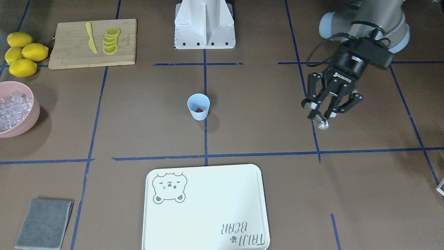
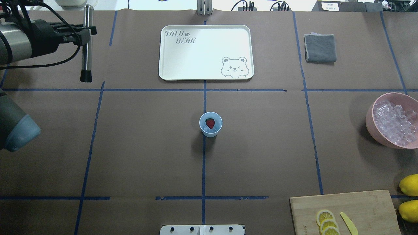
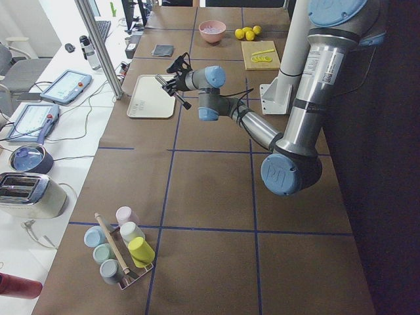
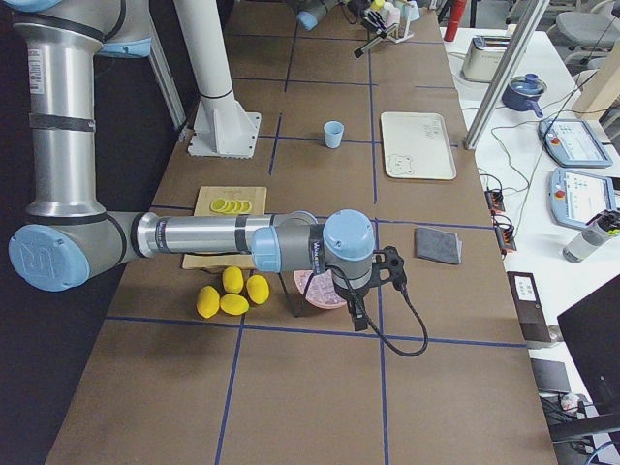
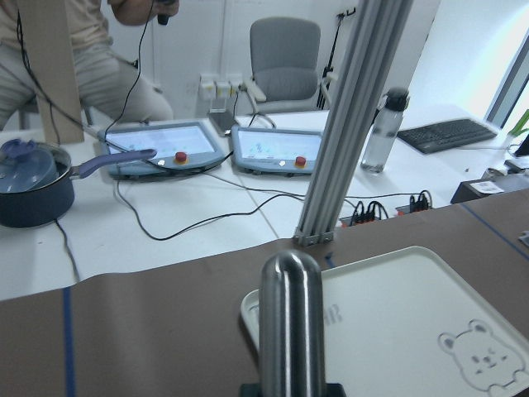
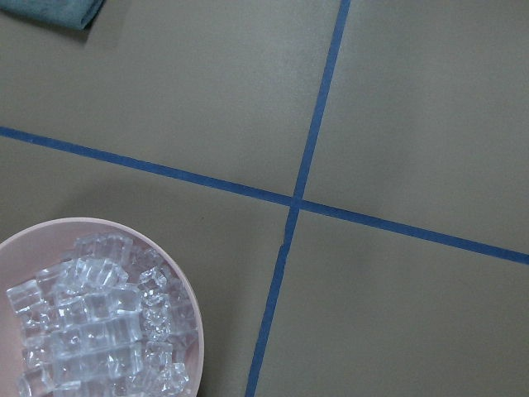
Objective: Mash ice and strawberries in cup
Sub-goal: 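Lift the pestle with the left gripper and carry it over the cup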
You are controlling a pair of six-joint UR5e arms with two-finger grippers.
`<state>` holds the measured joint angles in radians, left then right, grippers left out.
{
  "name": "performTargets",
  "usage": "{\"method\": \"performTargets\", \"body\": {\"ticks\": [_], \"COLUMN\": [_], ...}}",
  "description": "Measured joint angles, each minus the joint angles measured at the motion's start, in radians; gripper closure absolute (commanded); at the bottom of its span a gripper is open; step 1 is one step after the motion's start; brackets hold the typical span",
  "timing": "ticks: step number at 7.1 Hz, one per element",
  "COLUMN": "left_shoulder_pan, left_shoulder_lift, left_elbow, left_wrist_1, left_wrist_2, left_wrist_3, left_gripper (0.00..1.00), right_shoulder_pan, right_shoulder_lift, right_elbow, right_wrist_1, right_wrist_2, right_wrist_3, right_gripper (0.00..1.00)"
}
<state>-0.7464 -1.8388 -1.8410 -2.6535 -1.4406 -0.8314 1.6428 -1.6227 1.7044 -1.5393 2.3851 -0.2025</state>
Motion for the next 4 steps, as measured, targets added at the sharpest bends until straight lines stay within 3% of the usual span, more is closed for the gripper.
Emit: {"method": "performTargets", "body": {"ticks": [2,4], "left_shoulder_pan": [0.167,0.273], "left_shoulder_lift": [-0.036,-0.119], "left_elbow": [0.012,0.092], "left_wrist_1": [-0.173,-0.351], "left_wrist_2": [0.224,0.383], "left_wrist_3": [0.004,0.035], "left_gripper": [1.00,1.00], "right_shoulder_pan": [0.000,0.000], "right_shoulder_lift": [-0.001,-0.003], "right_elbow": [0.002,0.008], "right_wrist_1": [-0.001,-0.001], "right_wrist_2": [0.000,0.001], "right_wrist_3": [0.000,0.000], "right_gripper": [0.01,0.01]}}
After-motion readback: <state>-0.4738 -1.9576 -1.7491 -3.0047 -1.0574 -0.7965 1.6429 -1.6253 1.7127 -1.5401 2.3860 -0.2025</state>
